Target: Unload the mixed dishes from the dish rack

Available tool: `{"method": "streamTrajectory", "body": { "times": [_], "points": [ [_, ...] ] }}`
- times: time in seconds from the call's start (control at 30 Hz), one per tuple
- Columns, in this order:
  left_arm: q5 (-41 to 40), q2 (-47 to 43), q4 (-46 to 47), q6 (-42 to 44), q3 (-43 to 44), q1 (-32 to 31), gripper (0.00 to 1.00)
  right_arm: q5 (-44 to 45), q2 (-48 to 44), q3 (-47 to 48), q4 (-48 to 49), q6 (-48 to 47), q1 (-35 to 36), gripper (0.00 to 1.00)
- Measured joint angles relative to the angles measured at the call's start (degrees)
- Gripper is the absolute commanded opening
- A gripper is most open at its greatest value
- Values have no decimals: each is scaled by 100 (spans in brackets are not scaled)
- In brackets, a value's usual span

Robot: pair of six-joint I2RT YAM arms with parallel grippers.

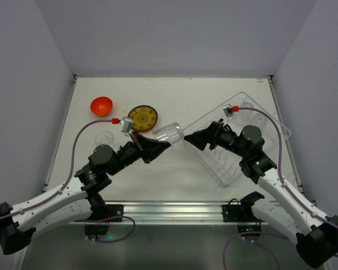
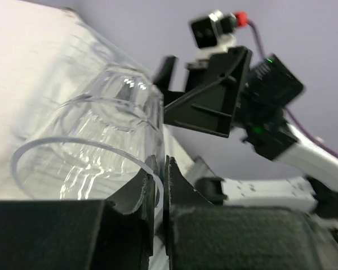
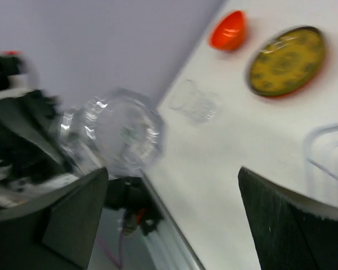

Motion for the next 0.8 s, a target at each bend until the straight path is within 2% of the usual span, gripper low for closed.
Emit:
{"method": "streamTrajectory", "body": {
  "times": [0.03,0.1,0.2,0.27,0.37,0.43,0.53,0.7,0.8],
  "points": [
    [-404,-153,-686,140,306,4,0,332,9,131,-348,-111,-7,99],
    [-1287,-293,-2181,291,1054,7,0,1615,90,728,-1510,-608,-37,99],
    [-2455,9,-4216,361,2238,28,0,2844,87,1191,-2197,-1095,-138,99],
    [-2929,645,-5431,476,3049,59,0,3550,39,1235,-2420,-1318,-177,99],
    [-3224,1954,-6623,675,3976,107,0,4063,79,1117,-2629,-1475,-188,99],
    [-3281,2933,-7176,866,4371,199,0,4286,173,1027,-2815,-1541,-188,99],
    [-3086,3884,-7715,1257,4422,496,0,4498,229,953,-3023,-1633,-188,99],
    [-2632,4240,-7973,1906,4295,1309,0,4763,-35,870,-3128,-1700,-188,99],
    [-2575,4395,-8021,2166,4334,1526,0,4872,-232,828,-3126,-1709,-188,99]
  ]
}}
